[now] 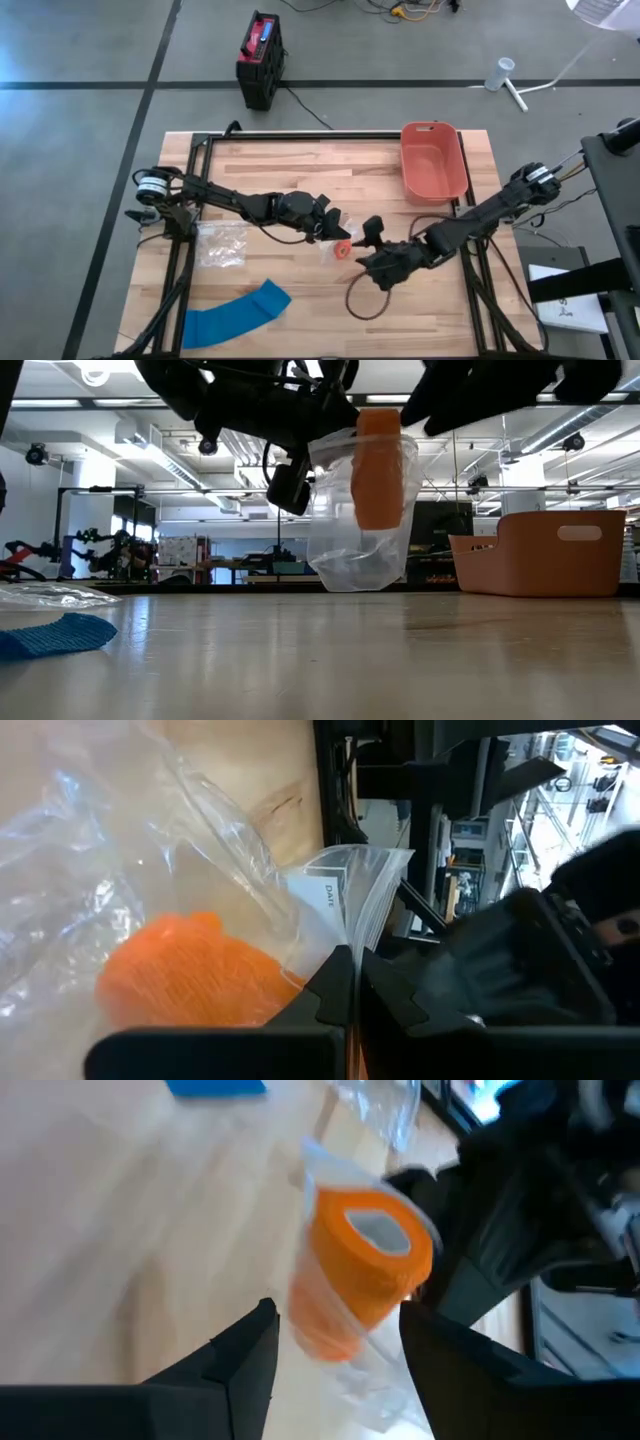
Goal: Roll bandage
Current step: Put the orange bandage into the transparent zip bag
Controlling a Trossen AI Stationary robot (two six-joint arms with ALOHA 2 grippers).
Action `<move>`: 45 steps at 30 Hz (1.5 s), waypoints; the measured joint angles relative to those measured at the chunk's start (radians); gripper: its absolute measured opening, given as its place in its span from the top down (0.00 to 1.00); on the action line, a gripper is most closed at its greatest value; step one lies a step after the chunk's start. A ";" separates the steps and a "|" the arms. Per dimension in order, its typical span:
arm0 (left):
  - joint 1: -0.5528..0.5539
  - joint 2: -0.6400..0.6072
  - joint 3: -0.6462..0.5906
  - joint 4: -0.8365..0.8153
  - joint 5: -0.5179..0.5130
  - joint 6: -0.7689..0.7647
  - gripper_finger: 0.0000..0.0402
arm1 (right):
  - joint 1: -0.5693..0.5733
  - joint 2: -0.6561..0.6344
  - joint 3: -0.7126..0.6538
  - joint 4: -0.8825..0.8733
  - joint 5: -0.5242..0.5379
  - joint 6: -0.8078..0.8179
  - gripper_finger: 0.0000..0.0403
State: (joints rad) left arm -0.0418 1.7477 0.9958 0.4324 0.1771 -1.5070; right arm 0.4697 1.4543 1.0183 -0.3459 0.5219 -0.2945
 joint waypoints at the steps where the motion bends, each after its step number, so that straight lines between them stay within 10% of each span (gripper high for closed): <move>1: -0.002 0.000 0.000 0.004 -0.006 0.005 1.00 | -0.011 0.010 0.000 0.000 0.001 -0.013 0.51; 10: -0.018 0.002 0.005 0.007 -0.030 0.027 1.00 | -0.075 0.092 0.000 0.007 -0.006 -0.036 0.59; 21: -0.027 0.002 0.006 0.080 -0.022 0.058 1.00 | -0.067 0.127 0.022 -0.065 0.041 -0.030 0.97; 29: -0.021 0.002 0.003 0.076 -0.012 0.111 1.00 | 0.007 0.054 0.214 -0.242 -0.356 0.058 0.99; 38: -0.031 -0.001 0.005 0.074 -0.009 0.182 1.00 | 0.027 -0.005 0.302 -0.292 -0.479 0.109 1.00; 43: -0.029 0.000 0.005 0.056 -0.059 0.214 1.00 | 0.014 -0.037 0.337 -0.445 -0.068 0.183 1.00; 45: -0.029 0.000 0.006 0.057 -0.062 0.228 1.00 | 0.004 -0.033 0.338 -0.430 -0.138 0.225 1.00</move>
State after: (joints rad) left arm -0.0712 1.7481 1.0016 0.4891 0.1148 -1.2795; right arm 0.4735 1.4209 1.3559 -0.7764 0.3834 -0.0697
